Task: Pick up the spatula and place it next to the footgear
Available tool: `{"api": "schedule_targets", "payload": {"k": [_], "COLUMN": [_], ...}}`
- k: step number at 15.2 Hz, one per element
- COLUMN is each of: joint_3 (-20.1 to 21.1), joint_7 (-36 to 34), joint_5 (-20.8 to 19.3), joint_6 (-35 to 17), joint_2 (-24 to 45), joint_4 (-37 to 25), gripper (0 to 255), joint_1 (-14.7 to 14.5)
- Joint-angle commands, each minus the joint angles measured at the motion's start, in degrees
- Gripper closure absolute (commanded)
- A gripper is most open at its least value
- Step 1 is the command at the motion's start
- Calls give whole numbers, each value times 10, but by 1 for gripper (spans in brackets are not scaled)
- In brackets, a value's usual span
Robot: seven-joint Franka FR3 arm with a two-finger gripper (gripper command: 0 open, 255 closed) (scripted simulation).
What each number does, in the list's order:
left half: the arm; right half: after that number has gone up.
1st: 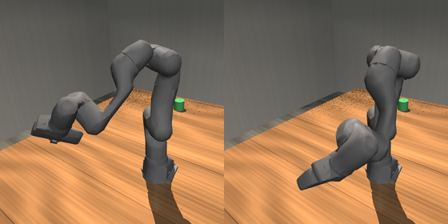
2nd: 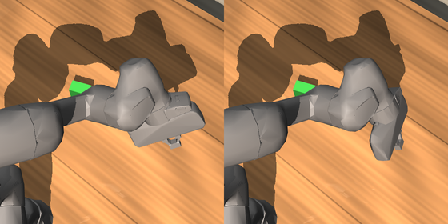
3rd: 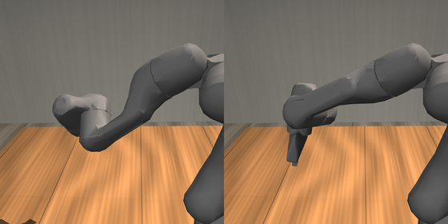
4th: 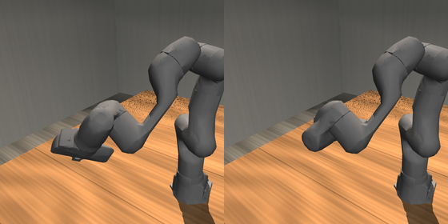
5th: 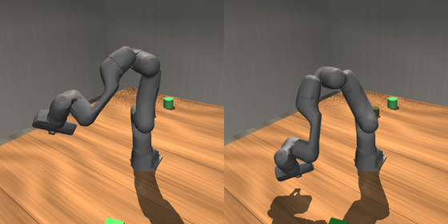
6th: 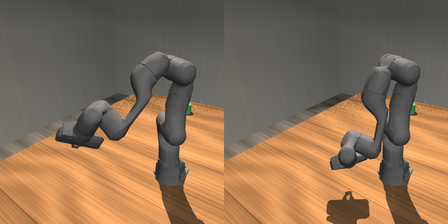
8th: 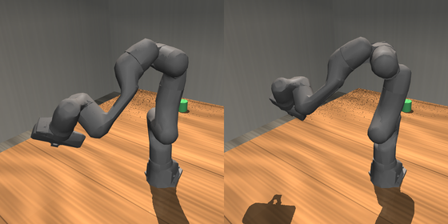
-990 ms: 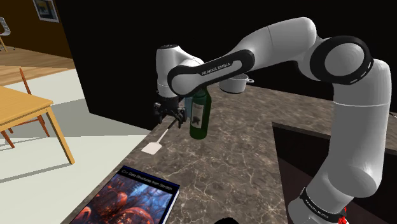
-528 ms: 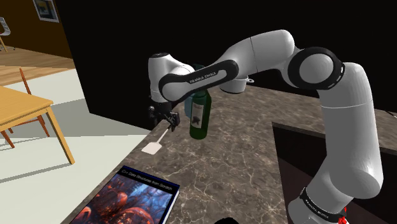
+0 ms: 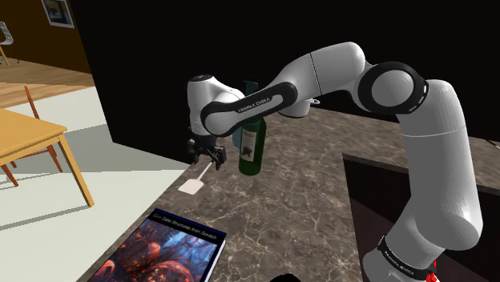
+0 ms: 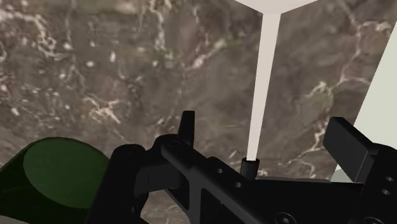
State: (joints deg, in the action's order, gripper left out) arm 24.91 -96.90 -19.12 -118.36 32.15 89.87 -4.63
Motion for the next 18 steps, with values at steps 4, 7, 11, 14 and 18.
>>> {"api": "schedule_targets", "payload": {"k": [4,7,11,14,18], "joint_3": [0,0,0,1,5], "joint_7": [0,0,0,1,7], "joint_5": [0,0,0,2,9], "joint_6": [0,0,0,5,29], "joint_2": [0,0,0,-3,-15], "joint_4": [0,0,0,-3,-16], "gripper": [255,255,255,255,255], "joint_1": [0,0,0,1,2]}}
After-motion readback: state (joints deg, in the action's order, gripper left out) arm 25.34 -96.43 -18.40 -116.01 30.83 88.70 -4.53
